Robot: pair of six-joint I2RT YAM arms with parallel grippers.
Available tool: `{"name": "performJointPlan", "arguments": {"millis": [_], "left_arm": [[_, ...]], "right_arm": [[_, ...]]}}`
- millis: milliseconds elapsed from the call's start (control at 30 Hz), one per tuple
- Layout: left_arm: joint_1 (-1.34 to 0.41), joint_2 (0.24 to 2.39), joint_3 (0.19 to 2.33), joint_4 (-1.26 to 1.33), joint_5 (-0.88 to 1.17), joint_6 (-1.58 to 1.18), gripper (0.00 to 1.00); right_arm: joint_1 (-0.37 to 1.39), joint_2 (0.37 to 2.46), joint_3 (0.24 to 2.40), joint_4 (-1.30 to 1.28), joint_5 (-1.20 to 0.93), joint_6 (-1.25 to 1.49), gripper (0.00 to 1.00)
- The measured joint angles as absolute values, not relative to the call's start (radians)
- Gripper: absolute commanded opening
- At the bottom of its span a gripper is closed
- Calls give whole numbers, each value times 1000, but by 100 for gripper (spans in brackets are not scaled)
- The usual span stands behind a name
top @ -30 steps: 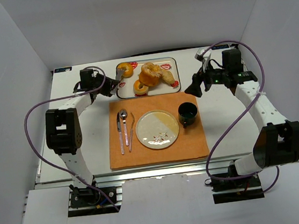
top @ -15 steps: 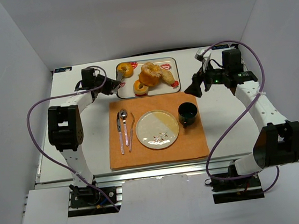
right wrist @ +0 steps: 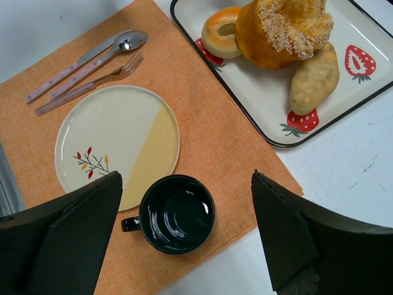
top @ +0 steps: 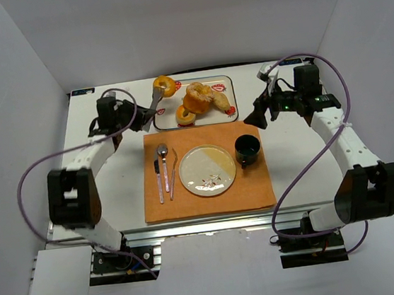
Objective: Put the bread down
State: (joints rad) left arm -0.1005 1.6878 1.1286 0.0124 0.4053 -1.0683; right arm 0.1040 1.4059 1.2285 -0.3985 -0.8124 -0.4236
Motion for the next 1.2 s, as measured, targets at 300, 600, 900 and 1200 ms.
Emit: {"name": "performJointPlan", "arguments": {"millis": [300, 600, 900, 1200], "left_arm": [[-167, 1009, 758, -35, 496, -978, 0], [-402, 817, 588, -336, 490, -980, 0], [-514, 943, 583, -457, 425, -931, 17], [-526, 978, 637, -484, 368, -887, 58]], "right_arm": [[97, 1375, 1227, -410, -811, -457, 89], [85, 1348, 1191, -394, -794, -479, 89], [84, 1340, 1176, -383, -788, -479, 89], [76, 1314, 1161, -374, -788, -479, 89]]}}
